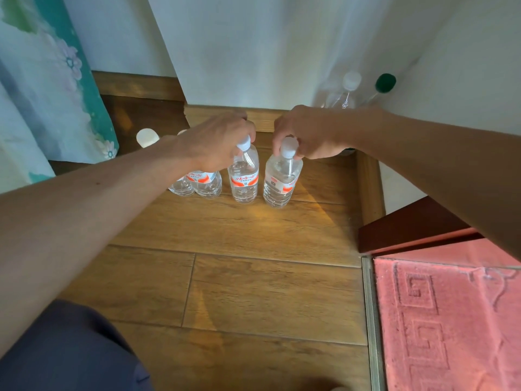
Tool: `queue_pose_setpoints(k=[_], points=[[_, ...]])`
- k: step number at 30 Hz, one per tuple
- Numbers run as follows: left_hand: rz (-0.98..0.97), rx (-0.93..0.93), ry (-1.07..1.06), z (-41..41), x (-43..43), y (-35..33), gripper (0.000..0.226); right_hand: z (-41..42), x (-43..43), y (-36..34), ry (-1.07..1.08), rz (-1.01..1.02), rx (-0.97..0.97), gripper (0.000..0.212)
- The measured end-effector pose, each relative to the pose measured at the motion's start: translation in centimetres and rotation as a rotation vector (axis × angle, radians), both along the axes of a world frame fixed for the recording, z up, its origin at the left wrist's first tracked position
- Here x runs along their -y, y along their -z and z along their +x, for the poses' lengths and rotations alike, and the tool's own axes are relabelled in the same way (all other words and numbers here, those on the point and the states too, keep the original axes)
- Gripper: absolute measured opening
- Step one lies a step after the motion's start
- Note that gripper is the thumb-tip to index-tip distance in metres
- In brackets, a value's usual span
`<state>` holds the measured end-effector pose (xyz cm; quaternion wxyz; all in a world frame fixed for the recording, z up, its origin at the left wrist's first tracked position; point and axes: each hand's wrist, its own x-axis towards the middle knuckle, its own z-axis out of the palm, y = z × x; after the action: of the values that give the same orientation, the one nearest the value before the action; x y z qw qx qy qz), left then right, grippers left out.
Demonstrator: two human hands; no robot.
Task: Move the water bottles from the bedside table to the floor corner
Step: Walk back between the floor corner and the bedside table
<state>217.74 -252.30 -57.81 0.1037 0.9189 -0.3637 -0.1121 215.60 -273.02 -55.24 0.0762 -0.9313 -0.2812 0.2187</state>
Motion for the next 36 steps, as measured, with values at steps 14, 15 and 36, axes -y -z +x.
queue_pose_setpoints(k=[14, 15, 36], points=[[-0.061, 0.004, 0.084, 0.2, 0.9, 0.5, 0.029, 0.0, 0.7, 0.4, -0.029, -0.029, 0.025, 0.042], [-0.061, -0.002, 0.079, 0.2, 1.0, 0.5, 0.028, 0.0, 0.6, 0.4, -0.031, -0.03, 0.025, 0.038], [-0.057, -0.026, -0.023, 0.2, 0.9, 0.3, 0.034, -1.2, -2.9, -0.5, 0.631, -0.064, -0.06, 0.037]])
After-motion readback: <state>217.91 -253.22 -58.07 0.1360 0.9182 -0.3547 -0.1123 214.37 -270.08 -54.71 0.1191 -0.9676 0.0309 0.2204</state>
